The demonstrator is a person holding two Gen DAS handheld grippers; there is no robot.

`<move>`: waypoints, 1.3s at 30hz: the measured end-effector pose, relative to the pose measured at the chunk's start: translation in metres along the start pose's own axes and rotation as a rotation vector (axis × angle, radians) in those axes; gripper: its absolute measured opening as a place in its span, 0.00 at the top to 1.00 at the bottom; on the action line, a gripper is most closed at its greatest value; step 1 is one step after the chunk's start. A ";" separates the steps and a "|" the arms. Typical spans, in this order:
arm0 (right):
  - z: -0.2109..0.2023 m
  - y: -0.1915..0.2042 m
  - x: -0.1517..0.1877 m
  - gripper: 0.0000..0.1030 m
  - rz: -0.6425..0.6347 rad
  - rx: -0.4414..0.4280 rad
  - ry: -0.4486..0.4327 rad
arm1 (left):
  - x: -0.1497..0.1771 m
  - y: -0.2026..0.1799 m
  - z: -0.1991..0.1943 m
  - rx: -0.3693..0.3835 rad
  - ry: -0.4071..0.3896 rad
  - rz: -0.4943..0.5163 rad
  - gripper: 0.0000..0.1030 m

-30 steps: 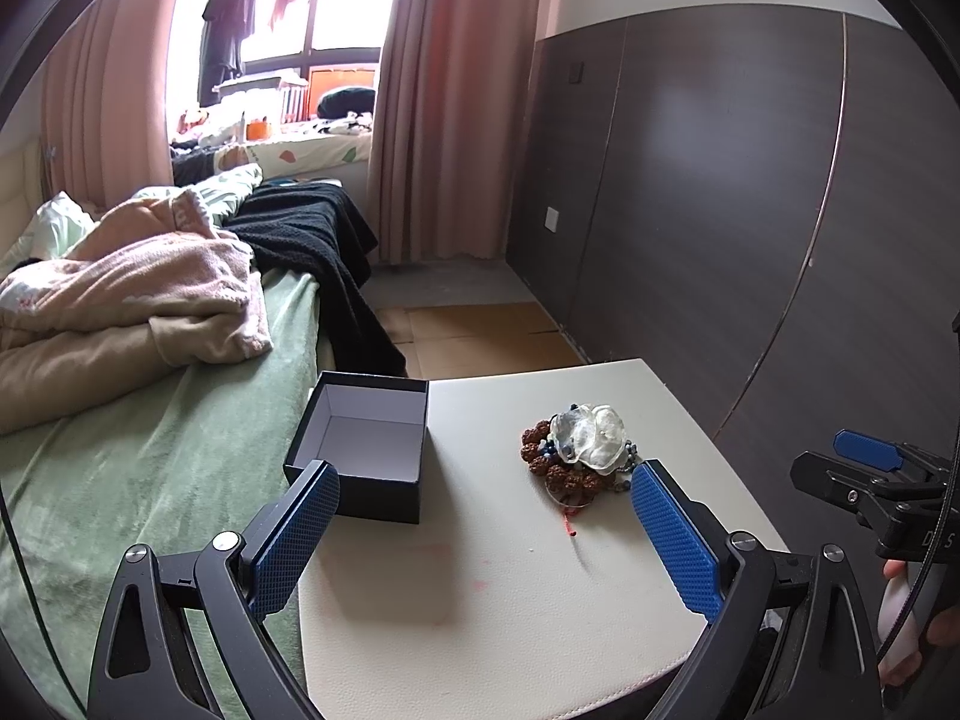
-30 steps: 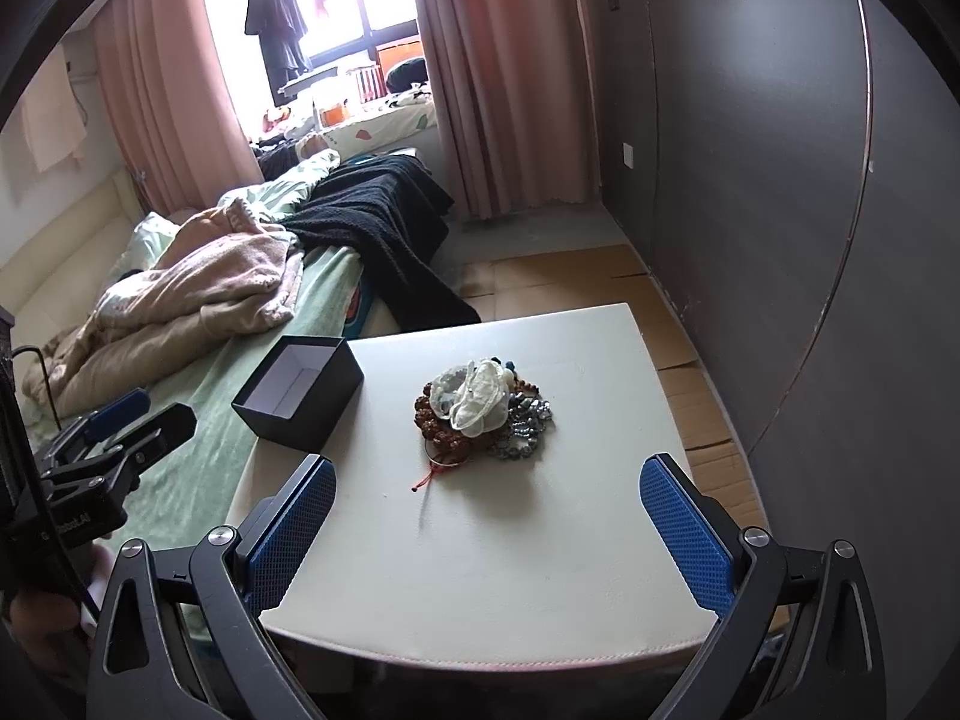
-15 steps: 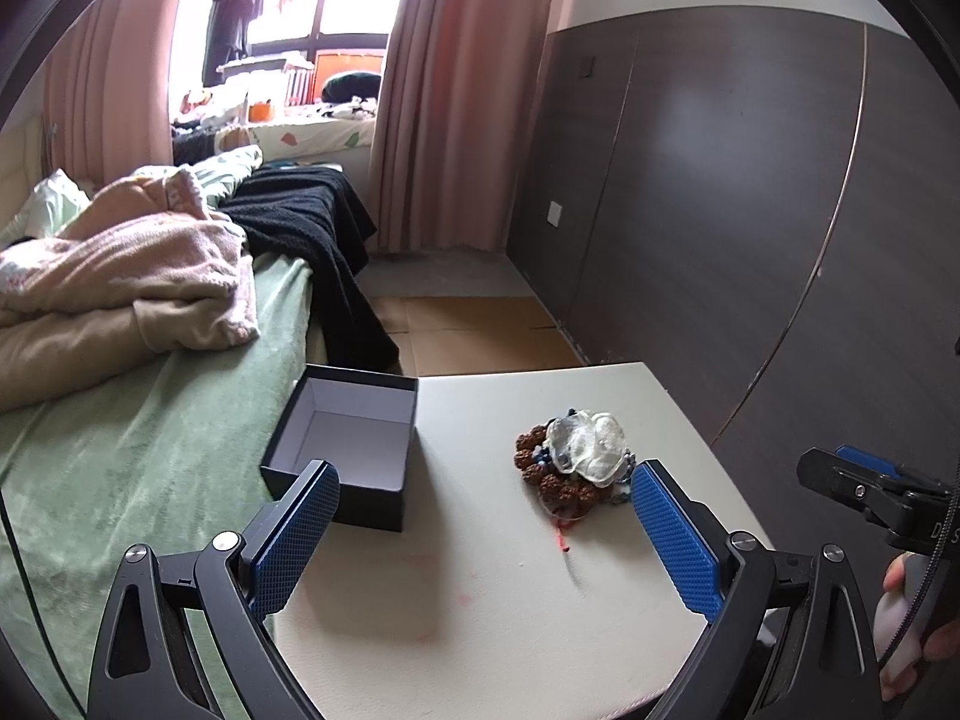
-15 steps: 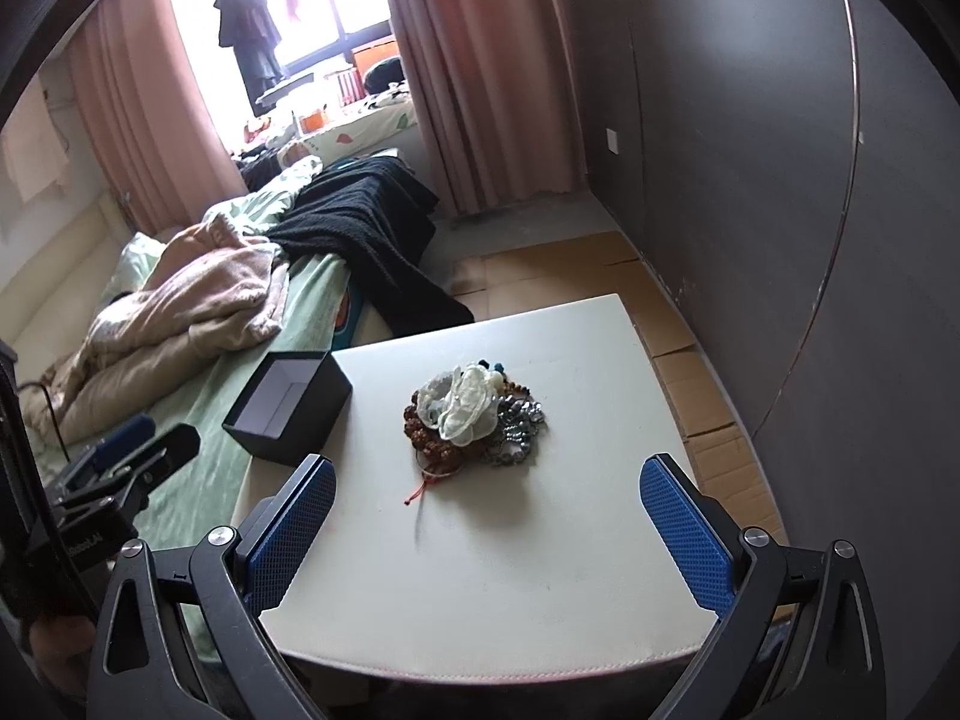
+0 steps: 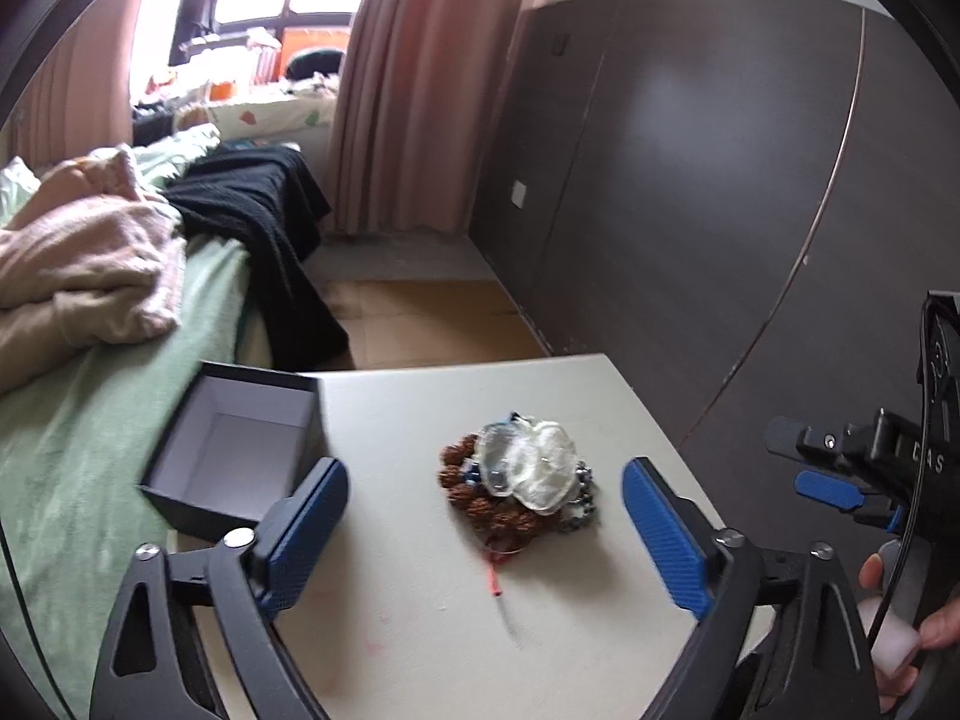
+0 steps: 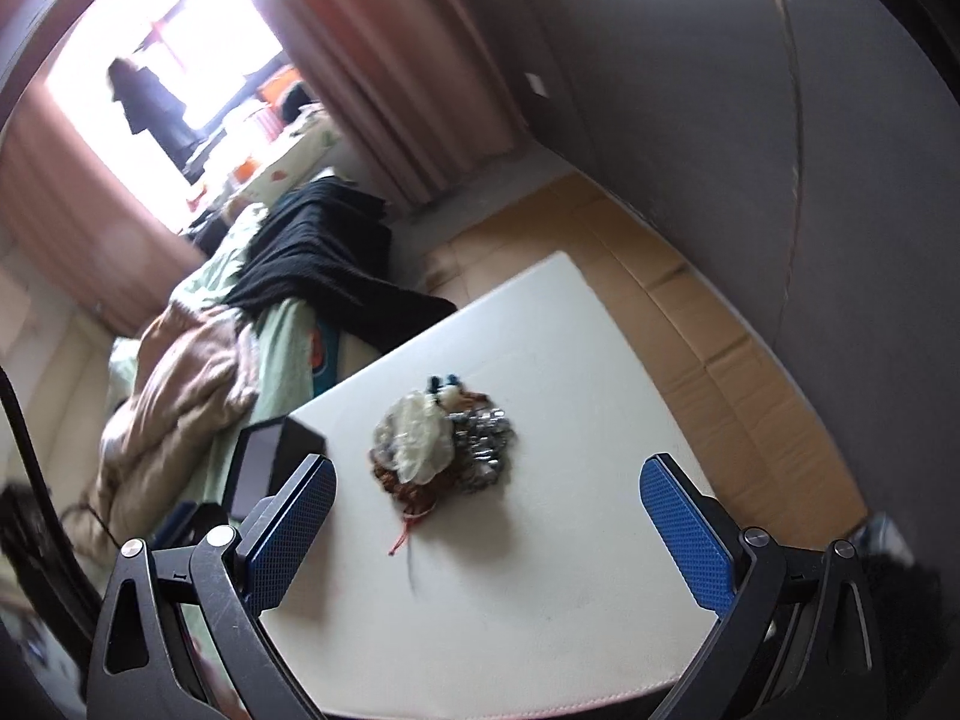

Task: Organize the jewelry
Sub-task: 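Grasp the clear plastic bag with the left gripper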

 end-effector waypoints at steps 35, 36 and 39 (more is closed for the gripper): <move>0.067 -0.020 -0.008 0.02 0.127 0.080 0.135 | 0.014 -0.004 0.086 -0.003 0.123 0.000 0.97; 0.066 -0.017 -0.009 0.03 0.126 0.061 0.131 | 0.010 -0.003 0.080 0.003 0.107 -0.010 0.97; 0.066 -0.007 -0.009 0.07 0.124 0.016 0.127 | -0.001 0.004 0.064 0.015 0.064 -0.041 0.97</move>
Point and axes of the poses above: each gripper's, at about its wrist camera, not at the fingertips, and z roughly the way its jaws point, y to its left, x to its underside, the point moved 10 cm from there along z, roughly the way its jaws point, and after that the axes turned 12 degrees about x, right-handed, at the moved point
